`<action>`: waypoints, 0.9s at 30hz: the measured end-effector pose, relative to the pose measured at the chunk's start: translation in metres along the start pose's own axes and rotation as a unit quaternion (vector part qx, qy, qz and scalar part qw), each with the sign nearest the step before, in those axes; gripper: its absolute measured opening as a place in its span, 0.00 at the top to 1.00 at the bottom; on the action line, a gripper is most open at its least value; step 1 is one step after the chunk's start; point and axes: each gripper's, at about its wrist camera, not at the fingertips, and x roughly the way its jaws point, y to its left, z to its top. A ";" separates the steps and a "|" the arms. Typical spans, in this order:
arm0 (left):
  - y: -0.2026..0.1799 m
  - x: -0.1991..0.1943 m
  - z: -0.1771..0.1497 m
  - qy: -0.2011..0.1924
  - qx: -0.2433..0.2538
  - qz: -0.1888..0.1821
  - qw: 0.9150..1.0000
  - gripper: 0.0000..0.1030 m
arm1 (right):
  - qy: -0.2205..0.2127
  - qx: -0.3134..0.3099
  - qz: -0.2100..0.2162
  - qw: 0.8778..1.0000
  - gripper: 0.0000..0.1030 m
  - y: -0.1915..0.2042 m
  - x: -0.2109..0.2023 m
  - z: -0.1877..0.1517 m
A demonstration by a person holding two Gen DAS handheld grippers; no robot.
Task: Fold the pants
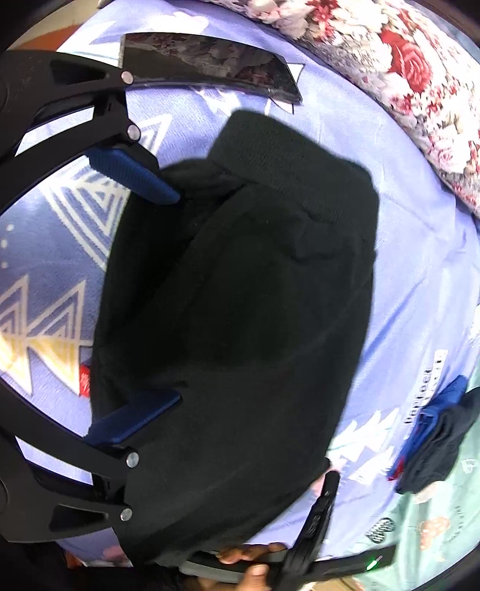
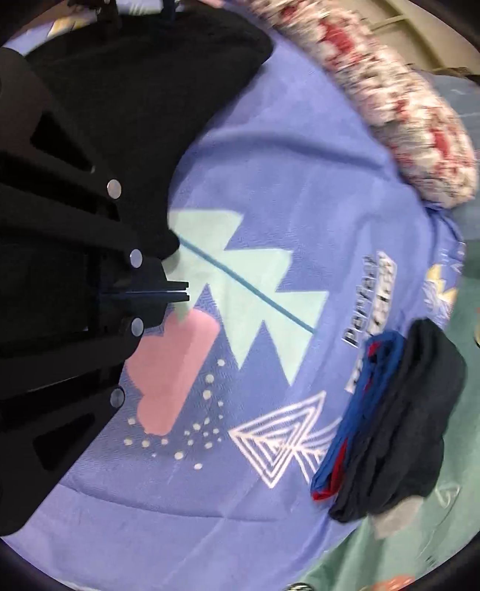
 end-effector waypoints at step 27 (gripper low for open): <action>-0.095 0.007 0.030 -0.016 0.079 -0.022 0.997 0.02 | 0.017 0.180 -0.007 0.983 0.58 -0.087 -0.103 -0.150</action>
